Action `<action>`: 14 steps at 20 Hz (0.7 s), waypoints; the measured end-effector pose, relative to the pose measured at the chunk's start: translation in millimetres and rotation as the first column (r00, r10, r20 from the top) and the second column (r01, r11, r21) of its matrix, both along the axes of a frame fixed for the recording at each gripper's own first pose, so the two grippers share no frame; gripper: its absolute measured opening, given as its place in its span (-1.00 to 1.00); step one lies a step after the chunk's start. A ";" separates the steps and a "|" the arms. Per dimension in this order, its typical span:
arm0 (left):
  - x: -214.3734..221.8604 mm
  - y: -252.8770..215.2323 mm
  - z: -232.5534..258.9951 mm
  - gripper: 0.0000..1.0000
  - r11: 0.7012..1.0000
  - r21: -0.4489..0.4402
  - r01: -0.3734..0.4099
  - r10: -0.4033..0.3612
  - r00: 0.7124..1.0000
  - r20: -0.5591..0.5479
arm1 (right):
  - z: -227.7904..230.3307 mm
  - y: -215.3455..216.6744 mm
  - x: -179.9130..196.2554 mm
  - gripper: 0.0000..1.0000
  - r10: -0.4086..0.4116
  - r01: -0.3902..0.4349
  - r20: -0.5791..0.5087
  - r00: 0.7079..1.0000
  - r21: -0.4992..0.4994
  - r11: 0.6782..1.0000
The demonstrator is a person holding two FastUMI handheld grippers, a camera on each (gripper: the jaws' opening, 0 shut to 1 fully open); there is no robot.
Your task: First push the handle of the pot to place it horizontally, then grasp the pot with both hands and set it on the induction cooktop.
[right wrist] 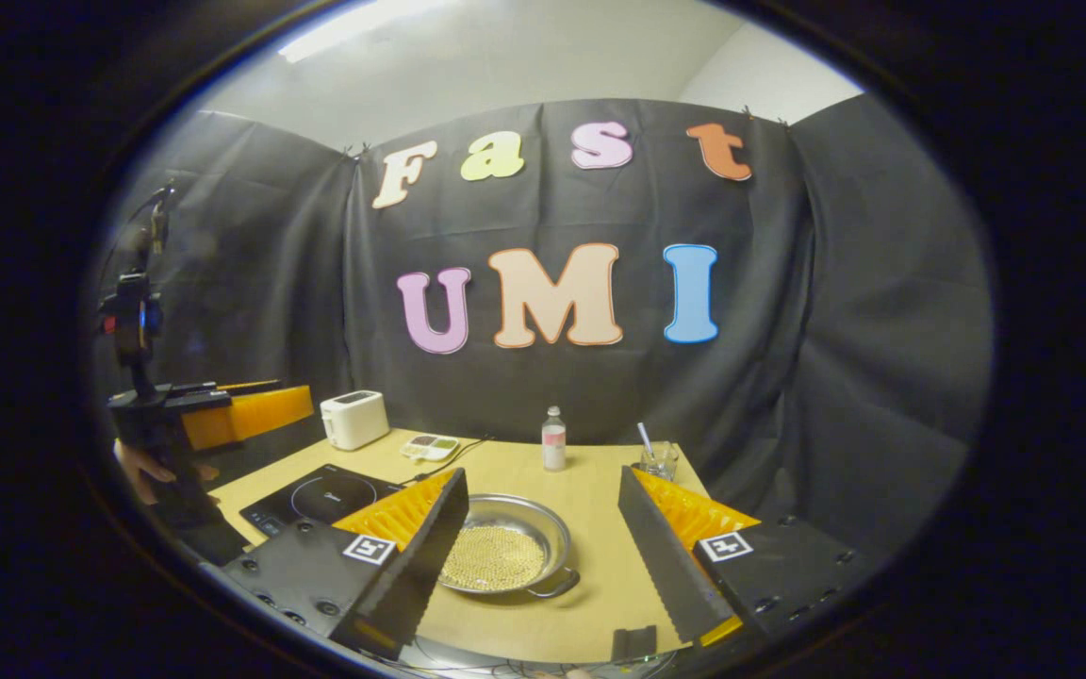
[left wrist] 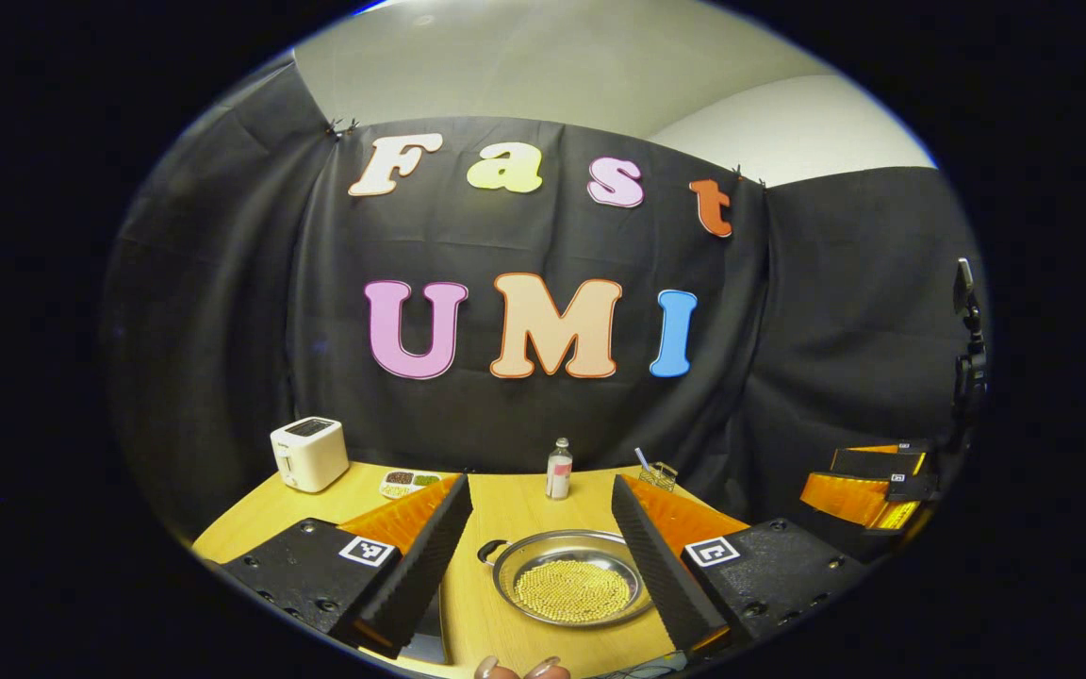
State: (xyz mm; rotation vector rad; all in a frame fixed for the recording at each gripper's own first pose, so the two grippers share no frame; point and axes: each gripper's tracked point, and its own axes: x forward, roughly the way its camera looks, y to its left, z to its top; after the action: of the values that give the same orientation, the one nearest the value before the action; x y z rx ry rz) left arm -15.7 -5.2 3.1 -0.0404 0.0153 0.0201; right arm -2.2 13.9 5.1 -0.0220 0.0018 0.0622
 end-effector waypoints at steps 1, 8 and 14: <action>0.6 0.8 -1.5 0.93 1.000 -0.003 -0.003 0.003 1.000 -0.002 | -0.3 -1.0 0.8 0.94 -0.003 0.003 -0.001 1.000 -0.002 1.000; 0.5 4.1 -4.1 0.87 1.000 -0.002 -0.006 0.006 1.000 -0.013 | -2.0 -1.1 3.5 0.94 -0.005 0.005 -0.004 1.000 -0.004 1.000; 0.4 3.6 -10.3 0.93 1.000 -0.007 0.000 0.000 1.000 -0.028 | -0.1 4.0 4.7 0.99 0.007 -0.007 0.000 1.000 0.008 1.000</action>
State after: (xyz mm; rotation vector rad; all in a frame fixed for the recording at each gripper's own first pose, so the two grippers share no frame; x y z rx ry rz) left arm -15.3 -1.5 -7.2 -0.0473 0.0429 0.0206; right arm 2.5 17.9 5.0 -0.0140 0.0019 0.0690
